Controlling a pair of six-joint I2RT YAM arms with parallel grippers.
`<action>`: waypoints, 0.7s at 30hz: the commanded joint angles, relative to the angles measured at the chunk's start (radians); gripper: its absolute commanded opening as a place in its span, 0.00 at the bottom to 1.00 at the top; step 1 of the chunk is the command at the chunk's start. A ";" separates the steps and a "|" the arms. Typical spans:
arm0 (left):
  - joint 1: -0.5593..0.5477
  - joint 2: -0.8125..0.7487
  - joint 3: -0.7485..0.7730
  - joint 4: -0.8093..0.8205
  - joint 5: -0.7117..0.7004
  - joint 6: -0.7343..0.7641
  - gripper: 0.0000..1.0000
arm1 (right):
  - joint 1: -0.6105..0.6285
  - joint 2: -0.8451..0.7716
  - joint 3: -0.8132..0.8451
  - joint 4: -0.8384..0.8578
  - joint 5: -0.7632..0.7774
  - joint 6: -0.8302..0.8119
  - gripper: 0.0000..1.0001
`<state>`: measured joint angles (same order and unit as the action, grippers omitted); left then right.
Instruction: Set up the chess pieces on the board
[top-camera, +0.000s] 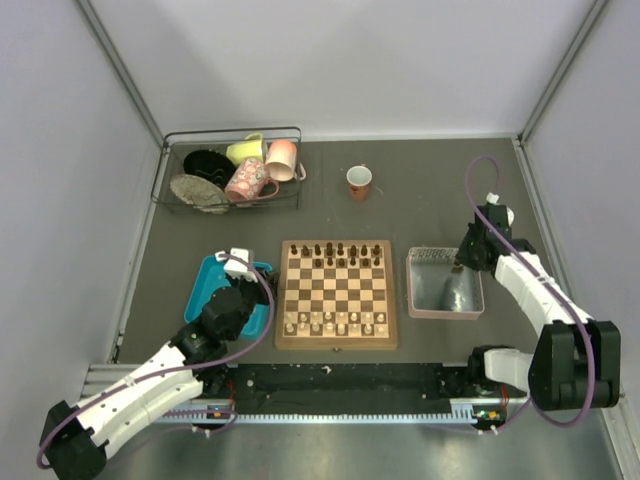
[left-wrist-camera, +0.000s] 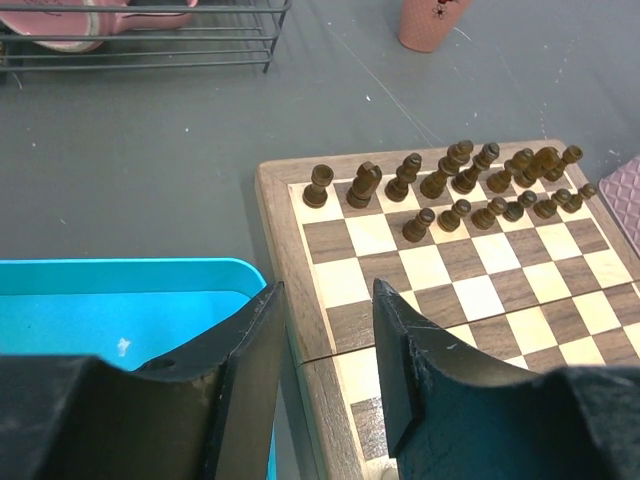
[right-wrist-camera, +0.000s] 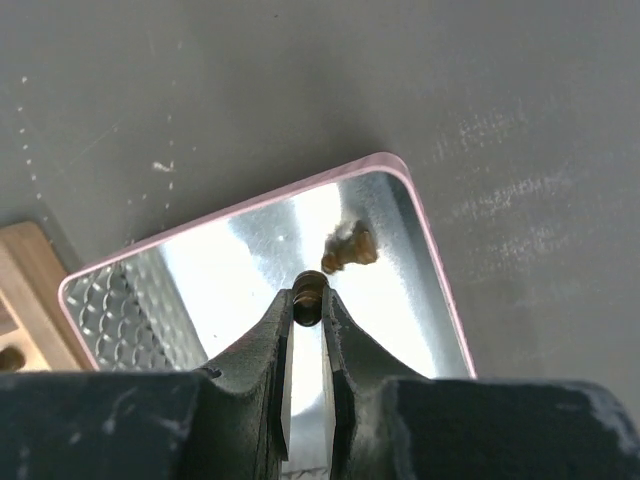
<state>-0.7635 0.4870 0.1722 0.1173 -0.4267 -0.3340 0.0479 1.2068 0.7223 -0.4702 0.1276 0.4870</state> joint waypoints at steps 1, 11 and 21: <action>0.003 -0.004 0.056 -0.007 0.040 0.024 0.45 | -0.013 -0.062 0.066 -0.085 -0.057 -0.036 0.01; 0.003 -0.025 0.058 -0.059 0.052 0.006 0.46 | 0.185 -0.096 0.161 -0.186 -0.125 -0.007 0.00; 0.003 -0.088 0.000 -0.058 -0.026 -0.046 0.47 | 0.619 0.162 0.482 -0.246 0.001 0.074 0.00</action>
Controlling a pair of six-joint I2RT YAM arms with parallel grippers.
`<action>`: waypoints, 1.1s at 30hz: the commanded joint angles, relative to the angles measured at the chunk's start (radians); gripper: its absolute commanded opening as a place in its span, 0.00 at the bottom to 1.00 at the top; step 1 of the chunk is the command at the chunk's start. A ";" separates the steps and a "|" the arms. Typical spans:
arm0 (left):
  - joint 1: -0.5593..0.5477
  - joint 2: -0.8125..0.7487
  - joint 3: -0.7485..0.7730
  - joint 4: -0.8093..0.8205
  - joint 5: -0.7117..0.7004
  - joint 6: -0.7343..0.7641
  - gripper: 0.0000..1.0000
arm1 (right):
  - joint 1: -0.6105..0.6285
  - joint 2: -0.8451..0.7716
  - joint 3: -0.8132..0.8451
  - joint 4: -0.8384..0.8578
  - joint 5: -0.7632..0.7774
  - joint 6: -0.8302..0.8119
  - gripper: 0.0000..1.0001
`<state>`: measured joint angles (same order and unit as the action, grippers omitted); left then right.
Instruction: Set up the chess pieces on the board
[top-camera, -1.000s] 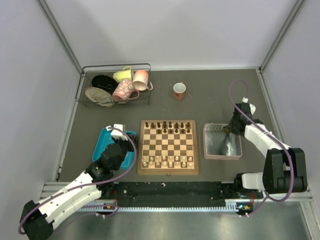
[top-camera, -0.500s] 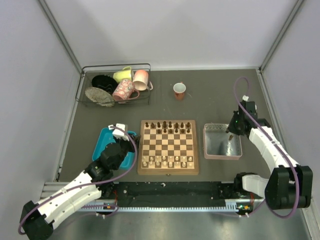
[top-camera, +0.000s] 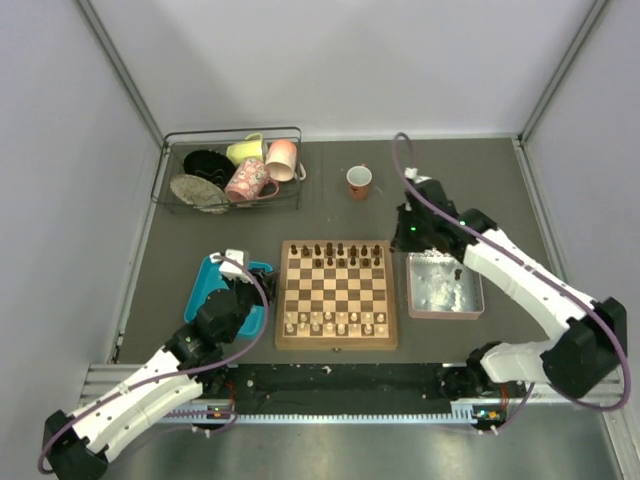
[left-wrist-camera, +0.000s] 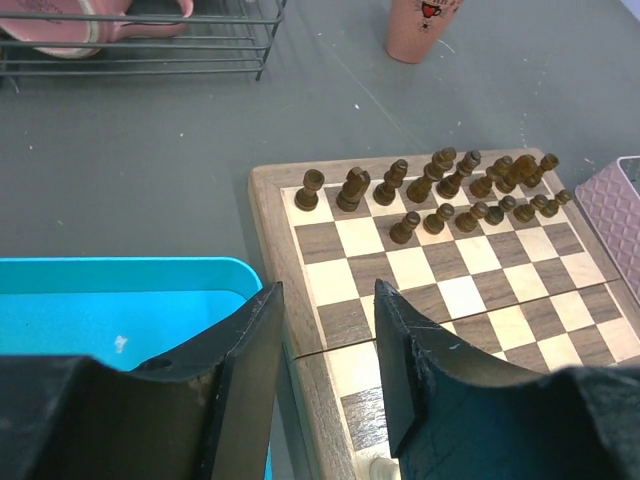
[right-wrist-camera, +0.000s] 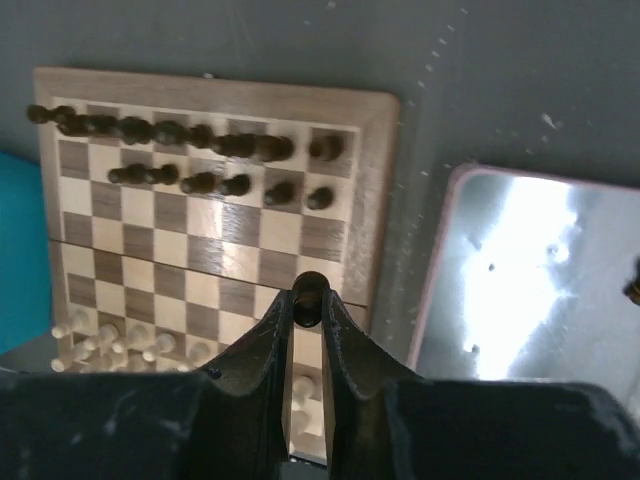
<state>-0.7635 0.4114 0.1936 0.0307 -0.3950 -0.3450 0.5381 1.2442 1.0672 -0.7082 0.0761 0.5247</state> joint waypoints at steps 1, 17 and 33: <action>0.001 -0.014 -0.023 0.029 -0.071 -0.044 0.47 | 0.149 0.159 0.201 -0.010 0.060 0.037 0.00; 0.003 -0.128 -0.068 0.014 -0.162 -0.081 0.49 | 0.416 0.800 0.807 -0.089 0.073 0.011 0.00; 0.003 -0.121 -0.068 0.020 -0.157 -0.078 0.50 | 0.441 0.906 0.824 -0.096 0.108 0.017 0.00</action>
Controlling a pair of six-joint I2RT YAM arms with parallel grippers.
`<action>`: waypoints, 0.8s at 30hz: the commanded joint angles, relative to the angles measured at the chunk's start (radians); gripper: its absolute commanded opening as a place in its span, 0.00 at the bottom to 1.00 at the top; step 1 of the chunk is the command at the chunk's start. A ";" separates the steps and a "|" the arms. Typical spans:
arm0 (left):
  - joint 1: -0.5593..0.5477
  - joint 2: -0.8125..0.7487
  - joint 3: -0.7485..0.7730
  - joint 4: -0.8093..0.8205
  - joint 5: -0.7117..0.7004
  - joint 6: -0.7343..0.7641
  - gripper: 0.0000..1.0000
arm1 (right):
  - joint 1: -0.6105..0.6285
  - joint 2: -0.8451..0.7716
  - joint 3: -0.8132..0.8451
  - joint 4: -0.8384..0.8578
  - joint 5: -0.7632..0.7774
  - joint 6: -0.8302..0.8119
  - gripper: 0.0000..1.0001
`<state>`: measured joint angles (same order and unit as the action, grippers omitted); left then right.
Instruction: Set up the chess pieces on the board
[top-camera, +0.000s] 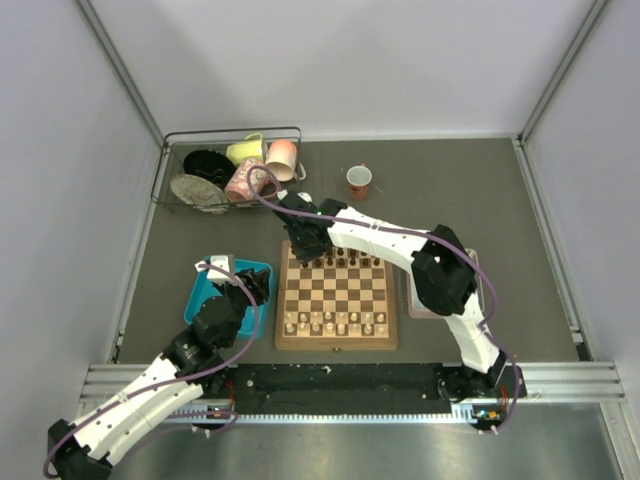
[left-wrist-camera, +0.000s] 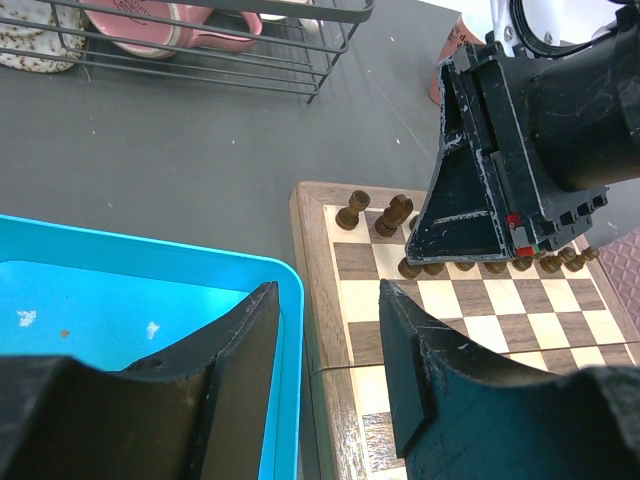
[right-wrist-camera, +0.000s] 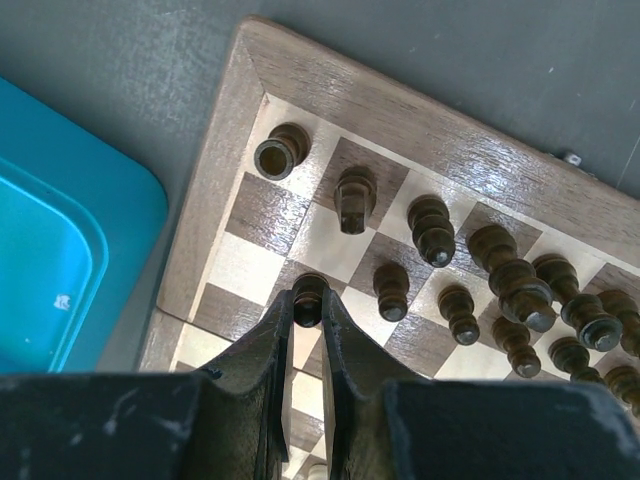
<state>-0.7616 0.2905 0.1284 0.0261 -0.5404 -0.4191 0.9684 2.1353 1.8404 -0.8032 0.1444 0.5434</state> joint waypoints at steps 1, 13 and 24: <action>0.002 -0.001 -0.003 0.026 -0.012 -0.004 0.50 | 0.010 0.021 0.052 -0.002 0.044 0.001 0.00; 0.002 -0.001 -0.004 0.026 -0.010 -0.003 0.50 | 0.010 0.061 0.082 0.001 0.066 0.007 0.00; 0.001 -0.001 -0.004 0.026 -0.009 -0.003 0.50 | 0.010 0.066 0.080 0.002 0.075 0.003 0.09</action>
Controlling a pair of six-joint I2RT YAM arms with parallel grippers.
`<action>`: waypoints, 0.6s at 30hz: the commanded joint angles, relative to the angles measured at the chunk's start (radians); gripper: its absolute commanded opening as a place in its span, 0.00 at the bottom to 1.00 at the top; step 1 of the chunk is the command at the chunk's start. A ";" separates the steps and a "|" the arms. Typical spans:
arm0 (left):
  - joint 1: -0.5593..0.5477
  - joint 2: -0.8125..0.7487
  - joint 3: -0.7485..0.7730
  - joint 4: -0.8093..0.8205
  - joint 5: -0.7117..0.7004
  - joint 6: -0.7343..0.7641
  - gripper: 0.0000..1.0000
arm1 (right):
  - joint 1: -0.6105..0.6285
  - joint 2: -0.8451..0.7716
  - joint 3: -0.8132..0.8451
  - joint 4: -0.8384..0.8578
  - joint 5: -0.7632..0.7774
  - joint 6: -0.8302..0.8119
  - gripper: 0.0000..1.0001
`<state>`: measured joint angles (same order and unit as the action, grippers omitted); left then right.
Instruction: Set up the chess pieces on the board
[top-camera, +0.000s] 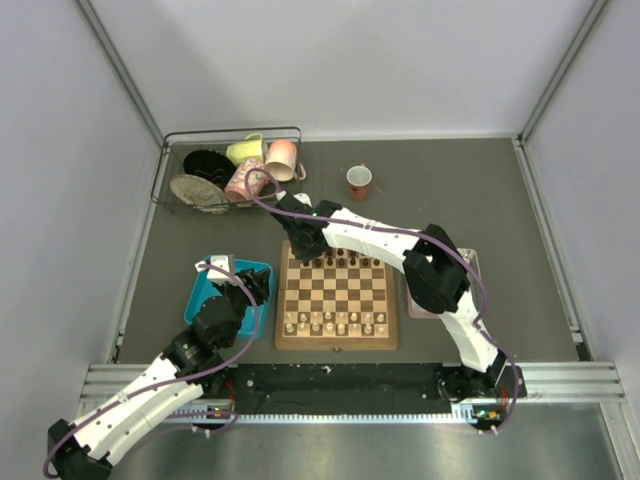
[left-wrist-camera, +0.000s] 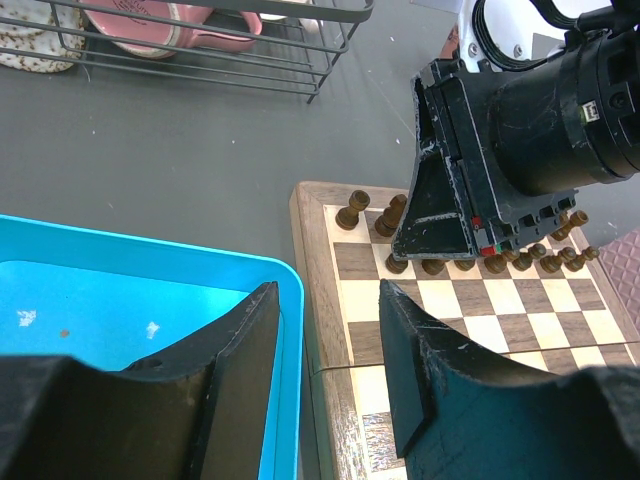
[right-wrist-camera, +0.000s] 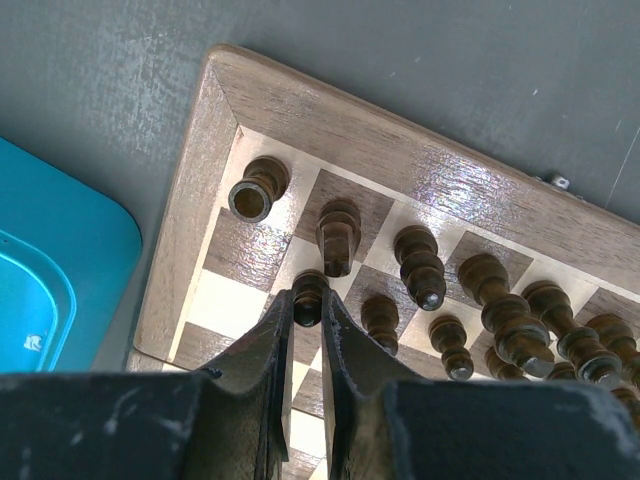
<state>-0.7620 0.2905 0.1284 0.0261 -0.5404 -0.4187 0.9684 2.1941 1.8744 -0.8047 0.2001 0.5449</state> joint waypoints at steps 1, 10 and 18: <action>0.001 -0.002 -0.003 0.026 -0.009 -0.003 0.50 | 0.009 0.006 0.048 0.002 0.018 0.001 0.11; 0.003 -0.011 -0.006 0.023 -0.009 -0.003 0.50 | 0.010 -0.016 0.052 0.009 -0.014 0.000 0.28; 0.003 -0.022 -0.009 0.018 -0.012 -0.005 0.50 | 0.010 -0.109 0.029 0.010 -0.039 0.000 0.29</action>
<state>-0.7620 0.2783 0.1238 0.0254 -0.5407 -0.4194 0.9684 2.1933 1.8744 -0.8051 0.1745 0.5438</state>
